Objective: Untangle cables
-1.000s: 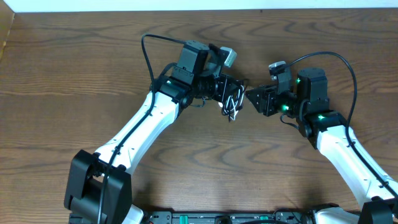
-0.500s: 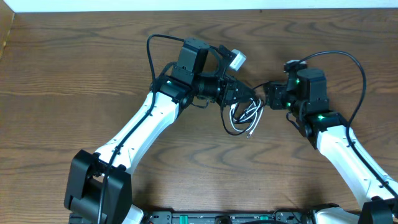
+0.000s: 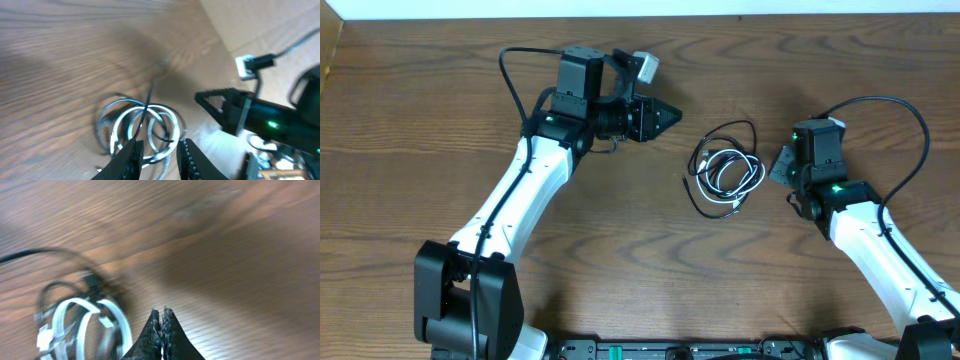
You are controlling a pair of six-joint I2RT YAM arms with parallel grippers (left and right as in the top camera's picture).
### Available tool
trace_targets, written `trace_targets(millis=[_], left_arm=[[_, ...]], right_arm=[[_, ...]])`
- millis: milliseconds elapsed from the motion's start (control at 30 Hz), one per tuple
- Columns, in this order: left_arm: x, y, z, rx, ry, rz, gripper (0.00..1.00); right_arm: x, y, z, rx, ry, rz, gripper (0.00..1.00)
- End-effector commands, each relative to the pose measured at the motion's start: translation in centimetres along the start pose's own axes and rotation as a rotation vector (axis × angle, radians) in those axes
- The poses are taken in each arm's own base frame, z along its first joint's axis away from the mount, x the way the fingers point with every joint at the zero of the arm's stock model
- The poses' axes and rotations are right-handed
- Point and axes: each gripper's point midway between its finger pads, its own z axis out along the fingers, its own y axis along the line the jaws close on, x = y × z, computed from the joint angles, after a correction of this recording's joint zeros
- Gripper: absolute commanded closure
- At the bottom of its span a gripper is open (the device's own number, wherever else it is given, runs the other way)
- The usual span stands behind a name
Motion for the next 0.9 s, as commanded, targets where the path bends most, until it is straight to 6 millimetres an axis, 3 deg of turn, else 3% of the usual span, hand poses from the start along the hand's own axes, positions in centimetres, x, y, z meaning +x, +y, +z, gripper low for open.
trace_targets(millis=[0, 100, 233, 400, 500, 733, 867], left_arm=[[0.0, 2.5, -0.3, -0.150, -0.013, -0.015, 0.73], [0.6, 3.0, -0.3, -0.181, 0.004, -0.034, 0.73], [1.3, 2.8, 0.0, -0.179, 0.031, -0.046, 0.71], [2.1, 1.9, 1.0, -0.163, 0.060, -0.036, 0.70], [2.5, 1.8, 1.6, -0.171, 0.072, -0.030, 0.71], [3.1, 1.4, 2.3, -0.183, 0.090, -0.016, 0.70], [3.4, 1.3, 2.3, -0.185, 0.100, -0.022, 0.70]], right_arm=[[1.1, 2.6, -0.3, -0.150, 0.073, -0.021, 0.99], [1.4, 2.8, -0.3, -0.166, 0.089, -0.023, 0.83], [2.3, 2.9, -0.4, -0.179, 0.132, -0.024, 0.71], [4.6, 3.9, -1.1, -0.250, 0.250, -0.004, 0.70], [5.5, 3.2, -1.1, -0.213, 0.289, 0.050, 0.68], [7.6, 1.7, 1.8, -0.119, 0.359, 0.062, 0.67], [9.6, 3.0, 3.6, -0.186, 0.447, 0.074, 0.66]])
